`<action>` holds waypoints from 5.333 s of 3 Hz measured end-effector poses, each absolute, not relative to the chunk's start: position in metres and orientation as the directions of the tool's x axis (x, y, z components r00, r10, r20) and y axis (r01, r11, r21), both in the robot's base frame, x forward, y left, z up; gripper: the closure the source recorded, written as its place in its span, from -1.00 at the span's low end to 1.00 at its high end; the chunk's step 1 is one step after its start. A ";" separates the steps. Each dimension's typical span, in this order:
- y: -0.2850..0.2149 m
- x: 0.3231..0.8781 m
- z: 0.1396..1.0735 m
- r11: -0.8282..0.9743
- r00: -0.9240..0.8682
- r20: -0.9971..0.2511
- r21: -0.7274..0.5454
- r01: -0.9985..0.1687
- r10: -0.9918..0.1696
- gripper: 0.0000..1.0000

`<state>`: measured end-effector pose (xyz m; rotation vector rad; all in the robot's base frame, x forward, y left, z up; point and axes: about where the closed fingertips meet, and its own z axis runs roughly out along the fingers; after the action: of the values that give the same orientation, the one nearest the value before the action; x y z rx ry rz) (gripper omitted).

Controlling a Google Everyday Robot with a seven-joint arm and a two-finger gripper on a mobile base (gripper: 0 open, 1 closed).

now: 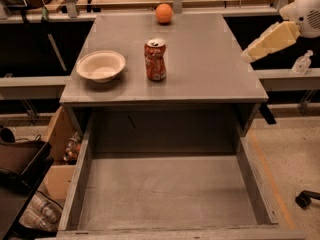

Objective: Place coke can into top drawer

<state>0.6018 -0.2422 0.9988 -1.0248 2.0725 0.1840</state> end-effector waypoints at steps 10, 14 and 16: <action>-0.013 0.692 0.926 0.366 0.012 -0.996 -0.045 -0.930 -0.091 -1.00; 0.028 0.707 0.912 0.319 0.011 -0.998 -0.030 -0.947 -0.059 -0.01; 0.034 0.706 0.913 0.310 0.011 -0.998 -0.029 -0.950 -0.058 0.92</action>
Offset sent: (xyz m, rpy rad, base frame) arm -0.0009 0.0085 0.0027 0.0515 -0.0093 0.0227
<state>0.7061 0.0338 0.9125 -1.0217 1.3675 0.9321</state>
